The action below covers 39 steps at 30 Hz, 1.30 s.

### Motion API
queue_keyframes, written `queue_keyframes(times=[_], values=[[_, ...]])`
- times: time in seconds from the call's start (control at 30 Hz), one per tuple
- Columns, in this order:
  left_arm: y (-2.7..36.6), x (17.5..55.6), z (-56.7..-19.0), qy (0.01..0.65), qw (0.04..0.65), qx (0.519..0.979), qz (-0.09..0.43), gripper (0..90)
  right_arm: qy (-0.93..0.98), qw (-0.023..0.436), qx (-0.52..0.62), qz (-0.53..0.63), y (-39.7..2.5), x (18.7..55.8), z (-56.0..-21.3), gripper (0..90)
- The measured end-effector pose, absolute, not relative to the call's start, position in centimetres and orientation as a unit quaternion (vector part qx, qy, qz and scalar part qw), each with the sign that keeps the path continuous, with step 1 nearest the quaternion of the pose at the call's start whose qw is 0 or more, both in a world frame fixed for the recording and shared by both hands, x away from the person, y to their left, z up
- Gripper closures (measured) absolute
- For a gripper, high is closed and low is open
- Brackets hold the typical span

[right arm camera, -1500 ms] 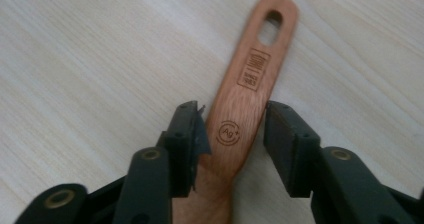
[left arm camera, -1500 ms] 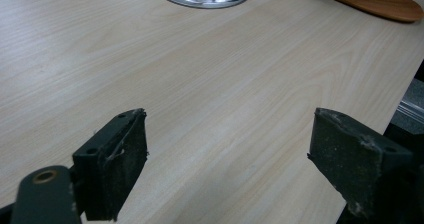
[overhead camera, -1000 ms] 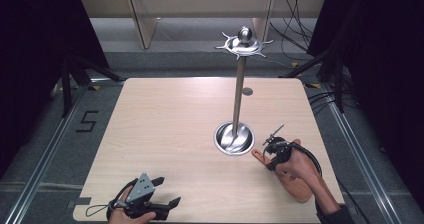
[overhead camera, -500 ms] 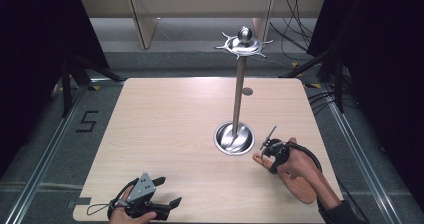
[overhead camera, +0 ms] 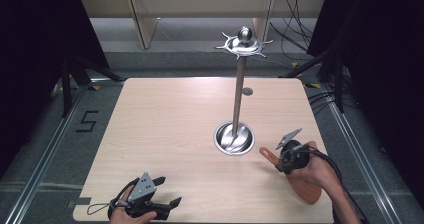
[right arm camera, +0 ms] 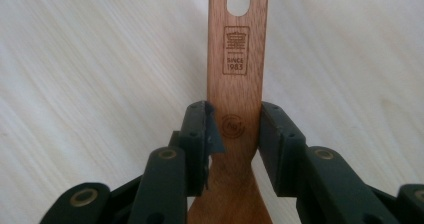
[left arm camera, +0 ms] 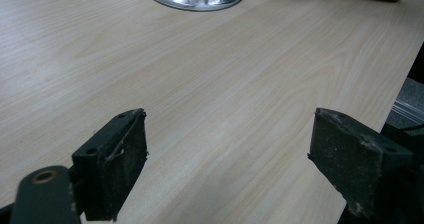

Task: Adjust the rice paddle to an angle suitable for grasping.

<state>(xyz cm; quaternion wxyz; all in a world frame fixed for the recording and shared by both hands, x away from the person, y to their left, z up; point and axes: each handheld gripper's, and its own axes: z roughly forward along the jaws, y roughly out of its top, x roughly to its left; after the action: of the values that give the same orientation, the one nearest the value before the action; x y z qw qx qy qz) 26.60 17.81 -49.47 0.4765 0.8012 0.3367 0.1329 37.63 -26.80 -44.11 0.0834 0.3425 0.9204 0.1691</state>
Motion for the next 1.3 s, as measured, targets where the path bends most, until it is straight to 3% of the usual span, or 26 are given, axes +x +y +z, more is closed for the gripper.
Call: queue_keyframes(times=[0.3, 0.83, 1.3], values=[[17.7, 26.6, -49.5, 0.335, 0.479, 0.800, 0.134, 14.8, 0.884, 0.145, 0.356, 0.266, -29.6, 35.9, -42.4, 67.2], [17.9, 26.7, -49.3, 0.327, 0.469, 0.807, 0.144, 14.8, 0.843, 0.171, 0.348, 0.373, -30.5, 35.6, -36.1, 67.1], [17.9, 26.6, -49.3, 0.334, 0.474, 0.802, 0.145, 14.8, 0.821, 0.198, 0.325, 0.425, -29.9, 36.3, -33.6, 67.1]])
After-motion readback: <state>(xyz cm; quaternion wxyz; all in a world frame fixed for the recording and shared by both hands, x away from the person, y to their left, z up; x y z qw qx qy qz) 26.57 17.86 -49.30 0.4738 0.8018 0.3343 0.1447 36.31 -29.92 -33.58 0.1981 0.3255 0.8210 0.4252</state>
